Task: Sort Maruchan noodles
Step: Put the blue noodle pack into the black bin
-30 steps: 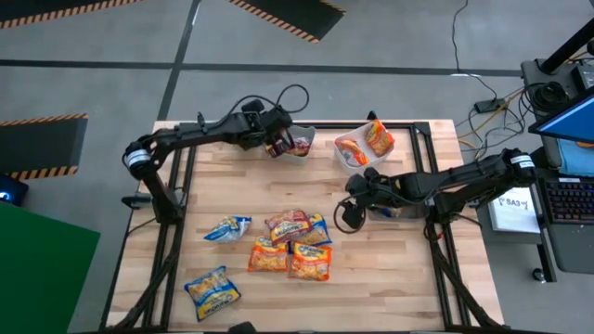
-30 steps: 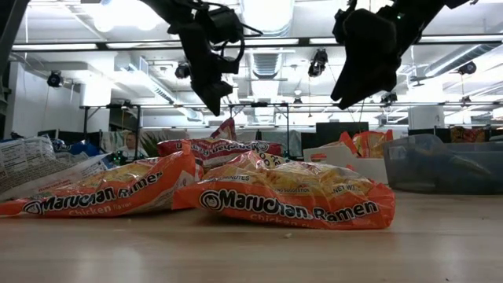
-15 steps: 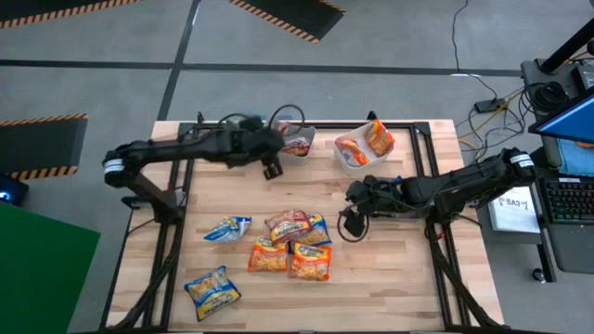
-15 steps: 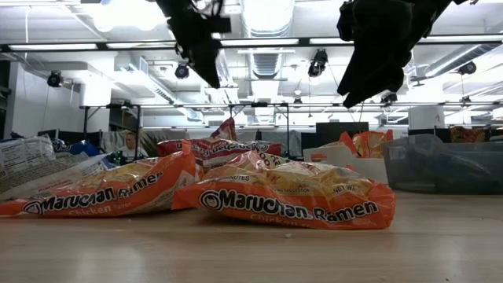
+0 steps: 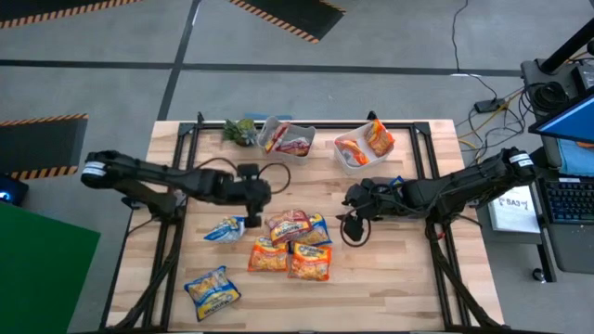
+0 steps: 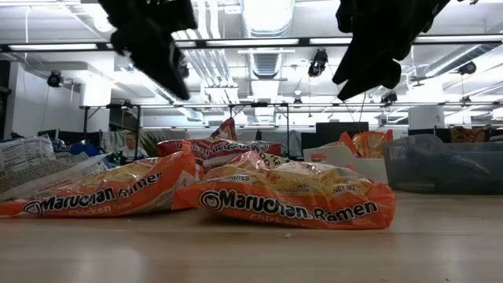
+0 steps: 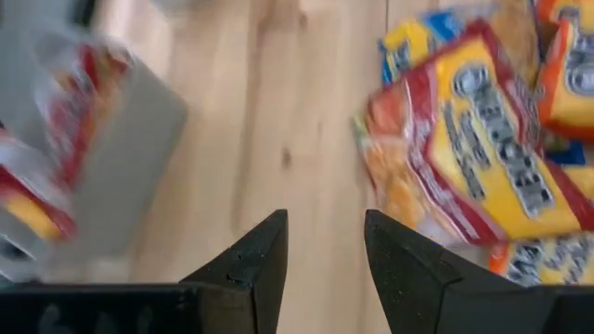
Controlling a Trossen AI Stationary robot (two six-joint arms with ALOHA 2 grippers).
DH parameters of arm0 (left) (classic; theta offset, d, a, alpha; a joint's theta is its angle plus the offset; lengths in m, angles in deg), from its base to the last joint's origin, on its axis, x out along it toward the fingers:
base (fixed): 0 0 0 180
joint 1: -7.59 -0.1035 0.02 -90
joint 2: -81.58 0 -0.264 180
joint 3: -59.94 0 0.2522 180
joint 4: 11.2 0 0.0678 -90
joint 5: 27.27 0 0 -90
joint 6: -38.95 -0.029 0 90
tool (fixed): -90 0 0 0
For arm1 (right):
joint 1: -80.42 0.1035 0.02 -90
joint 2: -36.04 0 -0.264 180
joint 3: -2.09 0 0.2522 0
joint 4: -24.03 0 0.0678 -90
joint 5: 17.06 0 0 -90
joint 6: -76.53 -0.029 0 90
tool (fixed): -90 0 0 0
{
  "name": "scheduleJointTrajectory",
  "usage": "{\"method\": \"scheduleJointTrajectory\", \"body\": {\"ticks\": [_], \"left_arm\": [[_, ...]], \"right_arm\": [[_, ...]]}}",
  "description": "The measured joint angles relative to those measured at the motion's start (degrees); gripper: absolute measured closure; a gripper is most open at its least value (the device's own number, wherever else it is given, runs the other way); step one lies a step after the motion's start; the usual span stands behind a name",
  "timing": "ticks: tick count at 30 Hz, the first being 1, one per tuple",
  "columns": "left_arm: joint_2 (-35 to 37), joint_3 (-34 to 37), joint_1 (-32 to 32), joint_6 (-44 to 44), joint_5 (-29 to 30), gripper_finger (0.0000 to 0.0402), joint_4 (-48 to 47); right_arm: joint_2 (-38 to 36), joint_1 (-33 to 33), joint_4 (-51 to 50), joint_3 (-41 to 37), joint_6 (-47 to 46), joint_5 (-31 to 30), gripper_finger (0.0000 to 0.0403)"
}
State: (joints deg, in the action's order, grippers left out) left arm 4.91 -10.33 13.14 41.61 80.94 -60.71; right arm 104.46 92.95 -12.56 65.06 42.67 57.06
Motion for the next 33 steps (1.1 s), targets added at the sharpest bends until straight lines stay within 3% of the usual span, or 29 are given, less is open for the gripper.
{"method": "scheduleJointTrajectory", "body": {"ticks": [7,15,23,33], "left_arm": [[-1.09,0.84,1.93,17.25,-5.02,0.0268,-9.16],[-2.34,0.84,4.62,33.59,-11.57,0.0211,-20.74],[-6.86,0.84,7.47,35.87,-11.81,0.0162,-23.78],[-12.26,1.41,7.53,35.4,-11.67,0.0158,-24.68]], "right_arm": [[0.0,0.0,0.76,0.0,0.82,0.01,0.017],[0.0,-0.02,0.82,0.0,2.0,-0.02,0.017],[0.0,-0.02,0.83,0.0,3.97,-0.17,0.017],[0.0,-0.02,0.79,-0.24,4.5,-0.15,0.017]]}}
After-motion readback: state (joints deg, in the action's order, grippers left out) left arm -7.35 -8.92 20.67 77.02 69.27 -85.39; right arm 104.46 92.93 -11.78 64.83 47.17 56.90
